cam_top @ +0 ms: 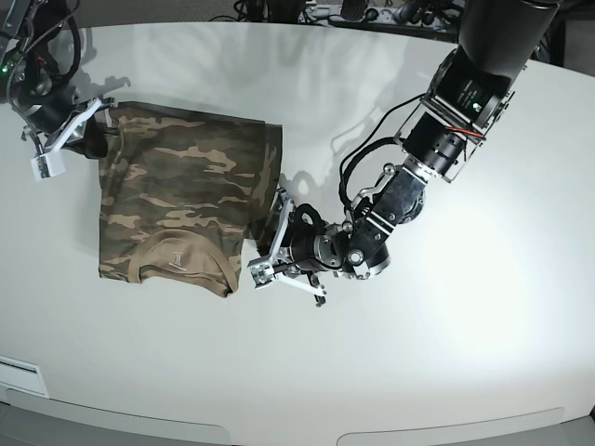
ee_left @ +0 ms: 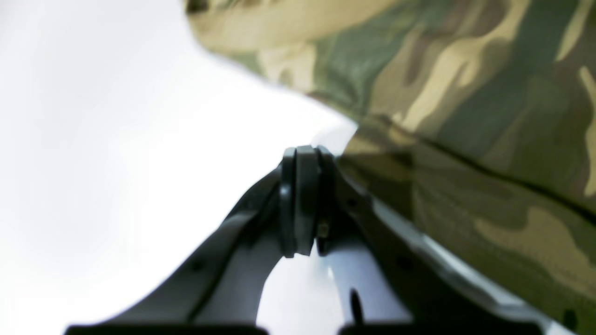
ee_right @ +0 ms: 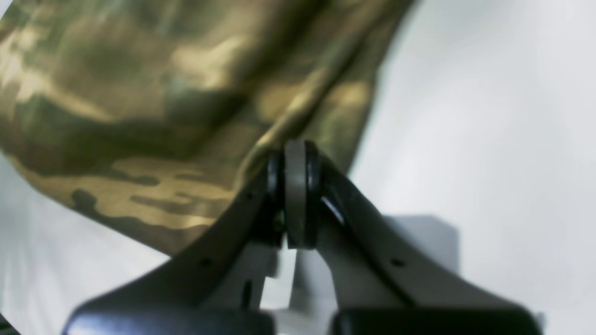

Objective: Fold the T-shirt properly

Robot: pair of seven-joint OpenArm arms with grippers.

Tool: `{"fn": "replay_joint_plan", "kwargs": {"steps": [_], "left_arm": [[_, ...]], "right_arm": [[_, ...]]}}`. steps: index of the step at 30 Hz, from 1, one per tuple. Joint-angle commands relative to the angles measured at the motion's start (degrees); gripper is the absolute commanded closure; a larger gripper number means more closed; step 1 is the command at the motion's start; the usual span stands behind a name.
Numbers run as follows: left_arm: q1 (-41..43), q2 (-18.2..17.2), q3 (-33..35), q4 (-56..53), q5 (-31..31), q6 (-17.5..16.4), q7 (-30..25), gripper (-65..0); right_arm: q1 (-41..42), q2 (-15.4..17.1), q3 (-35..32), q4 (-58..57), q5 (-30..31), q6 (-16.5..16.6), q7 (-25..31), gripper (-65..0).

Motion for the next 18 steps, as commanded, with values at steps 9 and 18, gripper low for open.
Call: {"fn": "replay_joint_plan", "kwargs": {"steps": [9,18], "left_arm": [[-2.6,-4.9,-1.3,16.4,-22.6,4.7,20.0,0.0],[3.4,-11.6,-16.2,23.9,-54.6,-3.2,30.2,0.0]], "right_arm": [[0.3,1.0,6.2,4.0,15.7,1.6,0.4,0.0],[0.3,1.1,10.6,4.0,40.9,1.6,-15.3,0.0]]}}
